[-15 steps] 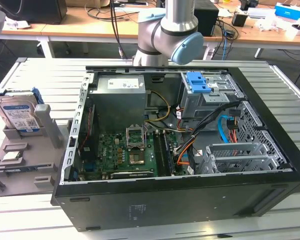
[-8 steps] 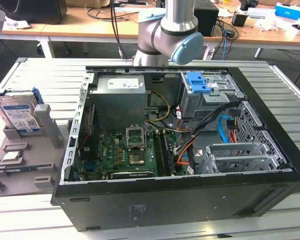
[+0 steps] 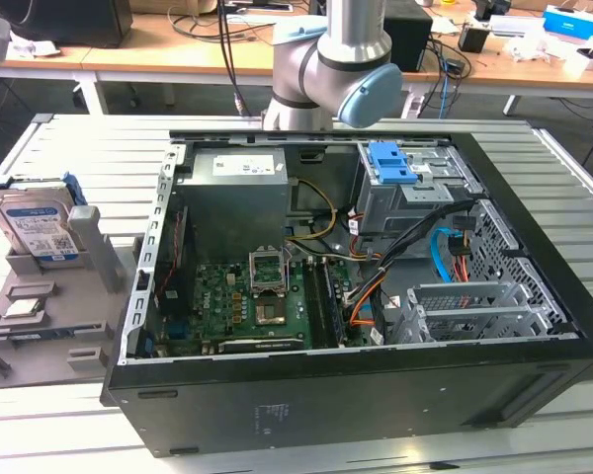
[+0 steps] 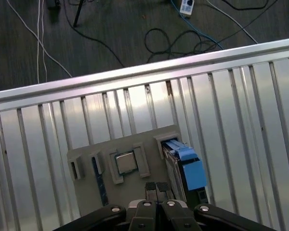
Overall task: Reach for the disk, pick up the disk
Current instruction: 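Pick up the disk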
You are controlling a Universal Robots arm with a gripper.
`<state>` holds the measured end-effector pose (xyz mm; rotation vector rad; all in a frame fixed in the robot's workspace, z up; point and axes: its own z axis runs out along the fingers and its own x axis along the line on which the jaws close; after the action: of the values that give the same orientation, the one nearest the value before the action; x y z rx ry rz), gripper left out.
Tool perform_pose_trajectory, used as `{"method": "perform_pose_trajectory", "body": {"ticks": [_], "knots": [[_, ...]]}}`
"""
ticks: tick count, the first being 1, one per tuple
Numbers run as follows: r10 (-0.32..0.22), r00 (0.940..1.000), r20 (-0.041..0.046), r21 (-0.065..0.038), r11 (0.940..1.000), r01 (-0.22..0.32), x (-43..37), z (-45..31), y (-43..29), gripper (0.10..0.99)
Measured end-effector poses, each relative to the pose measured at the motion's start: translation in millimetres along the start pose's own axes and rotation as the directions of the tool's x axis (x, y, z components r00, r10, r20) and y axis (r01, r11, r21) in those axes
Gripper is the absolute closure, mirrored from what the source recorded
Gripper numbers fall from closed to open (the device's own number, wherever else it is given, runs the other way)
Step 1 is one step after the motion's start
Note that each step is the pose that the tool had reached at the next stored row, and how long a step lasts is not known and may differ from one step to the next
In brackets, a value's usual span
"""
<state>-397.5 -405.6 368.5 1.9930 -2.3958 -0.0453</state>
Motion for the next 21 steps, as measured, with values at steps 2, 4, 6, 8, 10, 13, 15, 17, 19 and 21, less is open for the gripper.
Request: {"method": "perform_pose_trajectory", "body": {"ticks": [2,4,6,8,10,13,15,17,19,21], "knots": [[0.000,1.0000,0.0000,0.000,1.0000,0.000,0.0,0.0,0.0,0.980],[-0.008,1.0000,-0.0003,0.000,1.0000,0.008,0.0,0.0,0.0,0.980],[-0.039,0.9992,-0.0015,0.000,0.9992,0.039,0.0,0.0,0.0,0.980],[-0.091,0.9959,-0.0034,0.000,0.9959,0.091,0.0,0.0,0.0,0.980],[-0.146,0.9892,-0.0056,0.000,0.9893,0.146,0.0,0.0,0.0,0.980],[-0.179,0.9838,-0.0069,-0.001,0.9839,0.179,0.0,0.0,0.0,0.980],[-0.180,0.9837,-0.0069,-0.001,0.9837,0.180,0.0,0.0,0.0,0.980],[-0.180,0.9836,-0.0069,-0.001,0.9836,0.180,0.0,0.0,0.0,0.980],[-0.181,0.9834,-0.0069,-0.001,0.9835,0.181,0.0,0.0,0.0,0.918],[-0.182,0.9833,-0.0070,-0.001,0.9833,0.182,0.0,0.0,0.0,0.792]]}}
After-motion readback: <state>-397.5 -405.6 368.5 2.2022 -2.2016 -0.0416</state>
